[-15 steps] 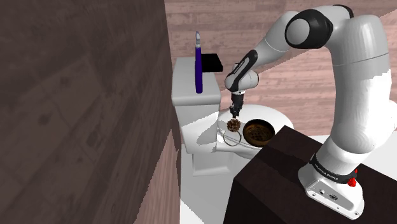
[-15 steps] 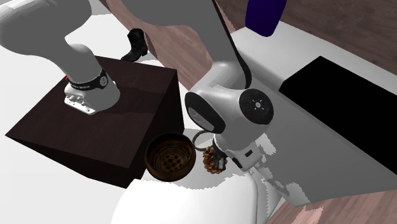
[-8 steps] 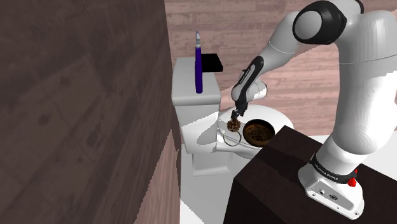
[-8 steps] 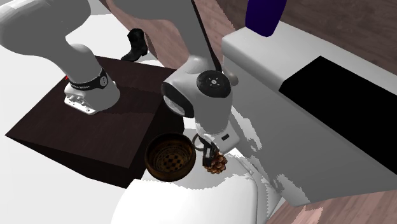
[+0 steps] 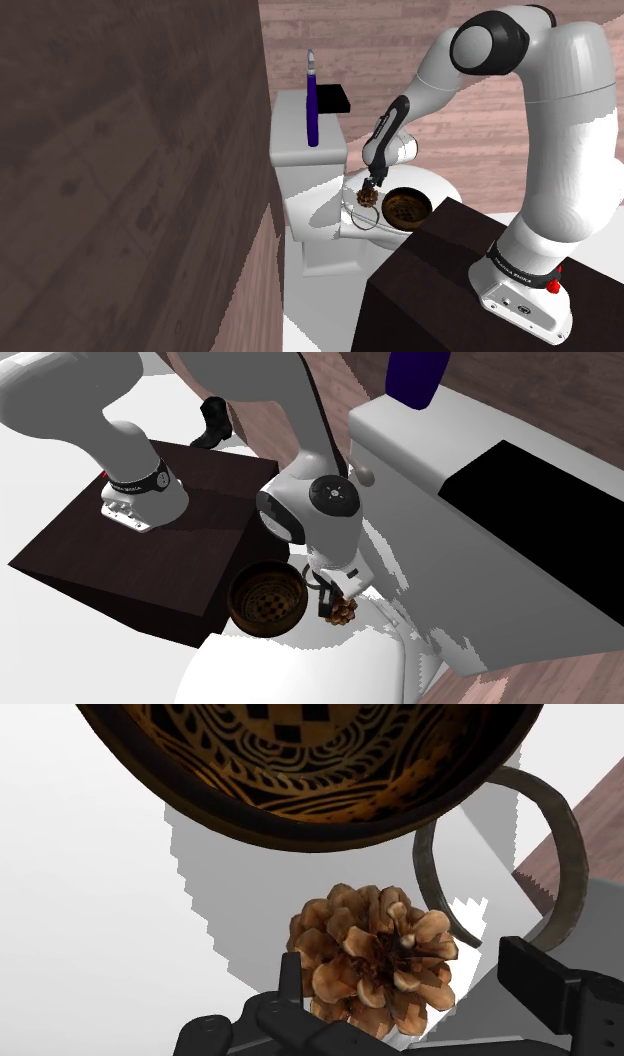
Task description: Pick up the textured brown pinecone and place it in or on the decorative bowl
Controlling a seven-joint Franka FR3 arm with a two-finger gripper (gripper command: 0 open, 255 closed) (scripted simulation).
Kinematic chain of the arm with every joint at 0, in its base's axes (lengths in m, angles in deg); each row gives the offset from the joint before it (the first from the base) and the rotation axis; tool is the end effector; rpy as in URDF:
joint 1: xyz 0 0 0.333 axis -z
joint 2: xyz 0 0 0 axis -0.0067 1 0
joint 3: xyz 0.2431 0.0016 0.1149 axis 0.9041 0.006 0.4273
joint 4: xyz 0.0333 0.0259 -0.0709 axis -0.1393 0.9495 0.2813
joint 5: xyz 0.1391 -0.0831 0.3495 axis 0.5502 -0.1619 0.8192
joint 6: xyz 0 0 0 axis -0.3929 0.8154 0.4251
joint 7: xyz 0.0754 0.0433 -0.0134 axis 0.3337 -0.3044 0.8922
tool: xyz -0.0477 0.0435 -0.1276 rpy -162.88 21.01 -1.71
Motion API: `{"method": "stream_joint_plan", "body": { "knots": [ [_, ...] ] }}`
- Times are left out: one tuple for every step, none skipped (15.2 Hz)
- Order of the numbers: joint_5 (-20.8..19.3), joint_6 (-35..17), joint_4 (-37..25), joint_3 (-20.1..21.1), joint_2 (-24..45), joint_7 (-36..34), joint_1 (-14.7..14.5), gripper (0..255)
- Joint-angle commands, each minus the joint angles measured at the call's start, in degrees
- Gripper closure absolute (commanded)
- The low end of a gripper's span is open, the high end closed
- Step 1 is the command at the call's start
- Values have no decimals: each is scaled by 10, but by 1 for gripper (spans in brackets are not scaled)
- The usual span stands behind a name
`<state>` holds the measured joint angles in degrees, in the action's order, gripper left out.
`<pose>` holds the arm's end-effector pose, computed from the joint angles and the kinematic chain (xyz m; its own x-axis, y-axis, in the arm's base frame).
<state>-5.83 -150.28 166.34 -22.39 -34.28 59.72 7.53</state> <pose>0.4642 -0.1111 0.0419 0.9972 0.0679 0.0304 0.0682 -0.9976 -0.0089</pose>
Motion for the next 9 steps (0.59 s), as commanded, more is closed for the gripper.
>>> {"method": "stream_joint_plan", "body": {
  "knots": [
    [0, 0, 0, 0, 0, 0, 0, 0],
    [0, 0, 0, 0, 0, 0, 0, 0],
    [0, 0, 0, 0, 0, 0, 0, 0],
    [0, 0, 0, 0, 0, 0, 0, 255],
    [0, 0, 0, 0, 0, 0, 0, 255],
    [0, 0, 0, 0, 0, 0, 0, 255],
    [0, 0, 0, 0, 0, 0, 0, 255],
    [0, 0, 0, 0, 0, 0, 0, 255],
    [0, 0, 0, 0, 0, 0, 0, 255]
  ]
}}
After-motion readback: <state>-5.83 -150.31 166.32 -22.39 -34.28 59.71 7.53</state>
